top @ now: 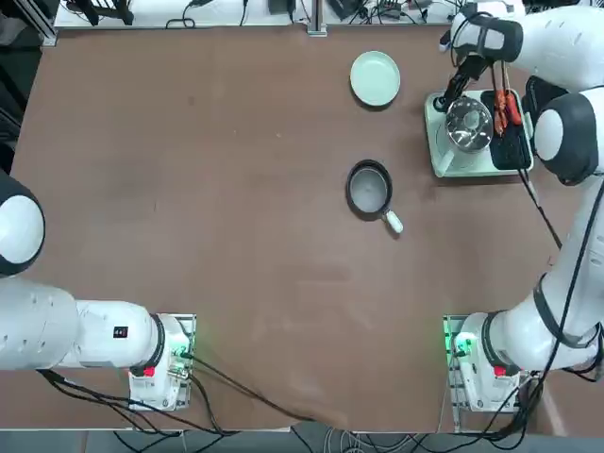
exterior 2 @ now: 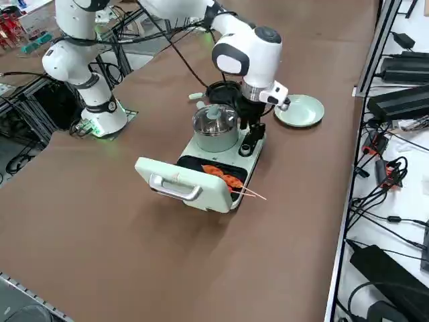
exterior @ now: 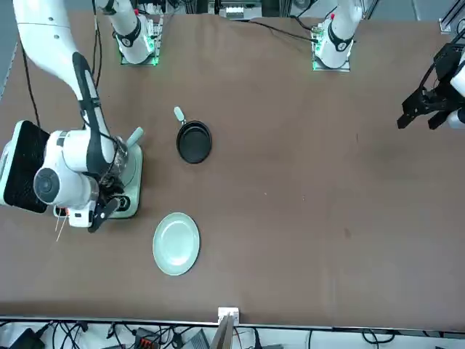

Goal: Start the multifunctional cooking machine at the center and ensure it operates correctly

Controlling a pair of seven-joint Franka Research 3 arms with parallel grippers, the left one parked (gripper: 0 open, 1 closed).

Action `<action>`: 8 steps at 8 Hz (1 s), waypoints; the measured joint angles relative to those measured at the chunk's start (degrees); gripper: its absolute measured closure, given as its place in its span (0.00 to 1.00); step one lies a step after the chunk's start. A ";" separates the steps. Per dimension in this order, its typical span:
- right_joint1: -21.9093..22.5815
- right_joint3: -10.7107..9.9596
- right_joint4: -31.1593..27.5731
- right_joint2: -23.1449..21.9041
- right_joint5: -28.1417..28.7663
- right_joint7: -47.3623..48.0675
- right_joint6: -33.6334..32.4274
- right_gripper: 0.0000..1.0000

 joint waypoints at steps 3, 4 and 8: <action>-0.71 -0.05 9.23 -0.73 0.00 7.39 -9.39 0.00; -0.63 -0.02 11.36 -1.01 0.00 10.80 -11.73 0.00; -0.08 0.13 14.09 -5.69 0.03 27.76 -16.46 0.00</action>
